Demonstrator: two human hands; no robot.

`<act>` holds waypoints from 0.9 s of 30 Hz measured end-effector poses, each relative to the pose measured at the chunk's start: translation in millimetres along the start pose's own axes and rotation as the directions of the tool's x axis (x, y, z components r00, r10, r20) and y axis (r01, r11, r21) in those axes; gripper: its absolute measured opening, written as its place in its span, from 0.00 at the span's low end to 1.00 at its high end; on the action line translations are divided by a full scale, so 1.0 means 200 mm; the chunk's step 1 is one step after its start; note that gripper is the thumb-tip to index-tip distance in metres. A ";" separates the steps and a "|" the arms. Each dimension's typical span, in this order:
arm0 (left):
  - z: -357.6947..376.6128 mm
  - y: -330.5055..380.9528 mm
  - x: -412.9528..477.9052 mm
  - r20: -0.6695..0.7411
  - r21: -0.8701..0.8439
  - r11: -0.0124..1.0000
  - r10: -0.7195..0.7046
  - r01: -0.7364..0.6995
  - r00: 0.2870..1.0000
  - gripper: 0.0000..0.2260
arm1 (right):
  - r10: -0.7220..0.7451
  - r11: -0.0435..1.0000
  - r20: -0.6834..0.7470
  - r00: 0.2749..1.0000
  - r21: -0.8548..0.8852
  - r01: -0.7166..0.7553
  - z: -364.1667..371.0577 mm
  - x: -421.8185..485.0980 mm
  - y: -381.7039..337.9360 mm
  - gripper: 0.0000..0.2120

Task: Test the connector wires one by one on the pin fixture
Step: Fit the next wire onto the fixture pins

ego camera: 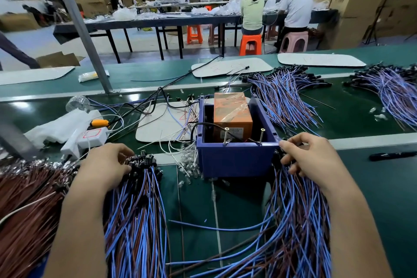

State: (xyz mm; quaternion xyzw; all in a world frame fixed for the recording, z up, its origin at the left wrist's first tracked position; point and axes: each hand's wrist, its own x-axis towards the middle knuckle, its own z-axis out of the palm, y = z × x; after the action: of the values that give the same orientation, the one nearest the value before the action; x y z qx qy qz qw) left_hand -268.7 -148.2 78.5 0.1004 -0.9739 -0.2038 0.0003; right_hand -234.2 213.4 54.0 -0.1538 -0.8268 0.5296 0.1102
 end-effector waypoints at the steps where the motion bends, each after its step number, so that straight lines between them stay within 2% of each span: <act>1: -0.01 0.00 0.00 -0.010 -0.029 1.000 0.006 -0.006 1.000 0.13 | 0.001 1.000 -0.001 1.000 0.001 -0.001 0.00 0.00 0.00 0.08; 5: -0.04 -0.03 -0.01 0.003 -0.090 0.996 -0.021 0.021 1.000 0.10 | 0.012 1.000 0.013 1.000 0.009 -0.012 -0.01 0.00 0.00 0.08; 10: -0.06 -0.06 -0.02 0.097 -0.043 0.999 -0.024 0.029 0.995 0.09 | 0.013 1.000 0.016 1.000 -0.006 -0.013 -0.01 -0.01 -0.01 0.08; 14: -0.07 -0.05 -0.03 0.075 -0.053 0.998 -0.014 0.018 0.997 0.07 | 0.012 1.000 0.016 1.000 -0.005 -0.012 -0.01 -0.02 -0.02 0.08; 18: -0.09 -0.01 -0.05 -0.061 0.015 0.999 0.046 -0.045 0.997 0.07 | -0.011 1.000 0.009 1.000 0.002 0.011 -0.02 -0.02 -0.03 0.08; 22: -0.10 0.09 -0.10 -0.277 -0.115 0.982 0.116 -0.153 0.954 0.05 | -0.022 0.996 0.022 1.000 0.087 0.020 -0.01 -0.05 -0.08 0.09; 25: -0.09 0.21 -0.17 -0.435 -0.209 0.915 0.229 -0.345 0.871 0.05 | -0.007 0.954 0.180 0.984 0.297 -0.047 0.03 -0.10 -0.17 0.15; 27: -0.08 0.30 -0.23 -0.500 -0.326 0.799 0.309 -0.506 0.809 0.05 | 0.003 0.905 0.378 0.926 0.392 -0.163 0.08 -0.15 -0.24 0.20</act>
State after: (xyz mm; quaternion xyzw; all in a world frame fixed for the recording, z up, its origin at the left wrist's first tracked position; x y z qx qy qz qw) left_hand -233.8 -91.4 118.1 -0.0780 -0.8749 -0.3885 0.2785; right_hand -217.6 170.3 91.4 -0.0601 -0.6931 0.7172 -0.0399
